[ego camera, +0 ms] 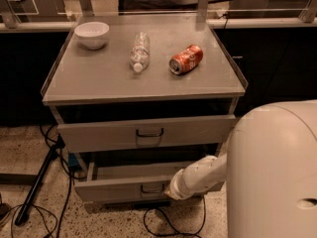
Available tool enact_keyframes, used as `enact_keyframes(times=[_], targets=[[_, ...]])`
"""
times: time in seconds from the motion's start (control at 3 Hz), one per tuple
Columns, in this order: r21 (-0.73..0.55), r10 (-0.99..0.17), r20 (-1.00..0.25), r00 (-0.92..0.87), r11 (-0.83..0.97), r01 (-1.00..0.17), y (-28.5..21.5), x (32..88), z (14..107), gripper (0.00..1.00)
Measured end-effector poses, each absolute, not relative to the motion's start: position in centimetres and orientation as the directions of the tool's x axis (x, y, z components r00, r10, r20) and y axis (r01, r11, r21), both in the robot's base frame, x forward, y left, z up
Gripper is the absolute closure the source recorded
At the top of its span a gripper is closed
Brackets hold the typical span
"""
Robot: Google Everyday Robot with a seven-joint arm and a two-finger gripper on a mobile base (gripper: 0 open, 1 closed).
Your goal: Close middle drawer
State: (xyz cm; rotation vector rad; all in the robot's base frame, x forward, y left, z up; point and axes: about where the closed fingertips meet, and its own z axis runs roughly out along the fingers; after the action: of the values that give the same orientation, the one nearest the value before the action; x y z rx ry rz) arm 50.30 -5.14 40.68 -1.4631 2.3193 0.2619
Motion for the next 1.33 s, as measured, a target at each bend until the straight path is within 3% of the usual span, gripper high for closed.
enact_keyframes(times=[1.0,1.33], targets=[[-0.048,-0.825,-0.417,-0.382,0.44,-0.897,-5.07,50.52,40.77,0.15],[-0.048,-0.825,-0.417,-0.382,0.44,-0.897,-5.06,50.52,40.76,0.0]])
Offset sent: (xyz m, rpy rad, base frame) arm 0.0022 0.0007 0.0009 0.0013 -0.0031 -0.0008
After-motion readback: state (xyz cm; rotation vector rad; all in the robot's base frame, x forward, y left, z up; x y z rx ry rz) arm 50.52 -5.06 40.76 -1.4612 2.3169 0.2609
